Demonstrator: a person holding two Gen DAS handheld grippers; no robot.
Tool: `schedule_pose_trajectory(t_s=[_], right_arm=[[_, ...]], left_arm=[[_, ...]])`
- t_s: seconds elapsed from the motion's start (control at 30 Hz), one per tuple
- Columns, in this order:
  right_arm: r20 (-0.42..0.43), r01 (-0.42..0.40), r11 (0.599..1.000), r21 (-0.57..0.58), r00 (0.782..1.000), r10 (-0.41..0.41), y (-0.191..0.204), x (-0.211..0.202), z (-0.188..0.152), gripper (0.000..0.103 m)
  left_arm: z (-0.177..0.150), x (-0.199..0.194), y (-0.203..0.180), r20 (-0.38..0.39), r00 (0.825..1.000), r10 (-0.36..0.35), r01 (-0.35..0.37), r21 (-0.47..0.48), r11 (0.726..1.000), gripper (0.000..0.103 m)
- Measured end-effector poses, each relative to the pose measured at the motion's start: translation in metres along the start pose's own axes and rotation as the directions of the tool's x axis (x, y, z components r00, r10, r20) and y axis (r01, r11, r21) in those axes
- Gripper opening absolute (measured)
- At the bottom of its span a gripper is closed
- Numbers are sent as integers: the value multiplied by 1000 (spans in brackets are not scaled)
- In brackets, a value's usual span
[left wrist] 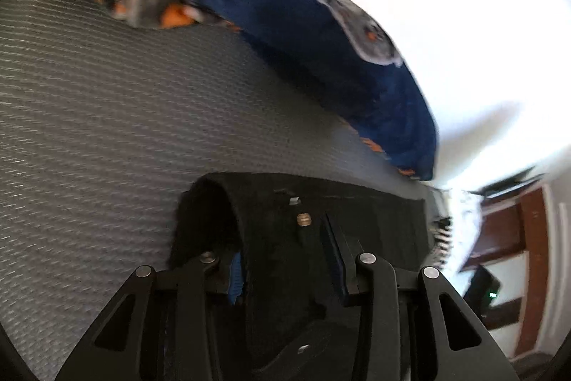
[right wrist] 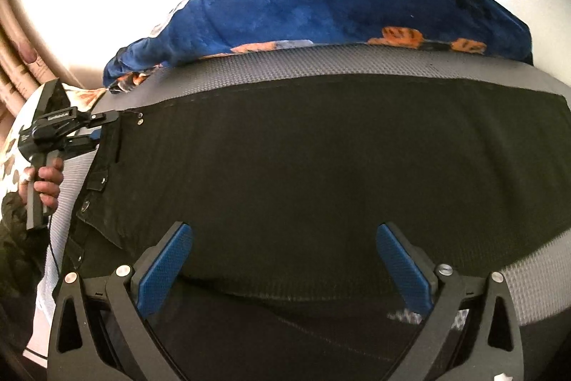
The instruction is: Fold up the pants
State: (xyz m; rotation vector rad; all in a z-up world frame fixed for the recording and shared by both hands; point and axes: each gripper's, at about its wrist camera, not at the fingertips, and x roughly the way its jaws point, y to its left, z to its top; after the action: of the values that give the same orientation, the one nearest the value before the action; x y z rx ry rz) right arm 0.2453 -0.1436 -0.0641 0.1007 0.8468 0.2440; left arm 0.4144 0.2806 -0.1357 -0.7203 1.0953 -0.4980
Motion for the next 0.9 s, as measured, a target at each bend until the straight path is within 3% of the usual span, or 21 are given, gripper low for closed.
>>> schedule_pose_trajectory(t_s=[0.07,0.13,0.2,0.27,0.33,0.4,0.53,0.73,0.83,0.9], right_arm=[[1,6,1000,-14,1000,-6,1,2,3,102],[5,12,1000,-27,1000,-12,1,3,5,102],[9,5,999,-38,1000,-4,0,5,6,102],[2,-9,999,-50,1000,10,0,9,9,102],[-3,-34,998,-62,999,34,-1,12,14,102],[-10,-60,993,-100,998,59,-3,14,22,102],[-29,-114,973,-199,993,111,-10,16,50,102],[-113,-182,853,-490,983,145,2,24,107,102],[-156,-219,803,-555,975,158,6,33,131,102],[-249,-293,760,-580,952,177,8,47,146,101]], left_arm=[[3,5,-4,-13,999,-41,41,33,999,39],[6,9,-6,-6,1000,-5,5,53,999,39],[11,16,2,-6,1000,20,-20,12,1000,38],[14,19,4,21,1000,2,-1,-33,999,31],[12,17,3,43,998,37,-36,-24,999,9],[7,10,-1,71,995,63,-65,13,998,9],[-9,-18,-29,156,988,18,-32,83,996,8],[-38,-59,-81,225,973,-52,-3,236,972,8],[-50,-77,-88,230,971,-60,-3,268,963,8],[-57,-84,-92,231,971,-58,-9,281,960,8]])
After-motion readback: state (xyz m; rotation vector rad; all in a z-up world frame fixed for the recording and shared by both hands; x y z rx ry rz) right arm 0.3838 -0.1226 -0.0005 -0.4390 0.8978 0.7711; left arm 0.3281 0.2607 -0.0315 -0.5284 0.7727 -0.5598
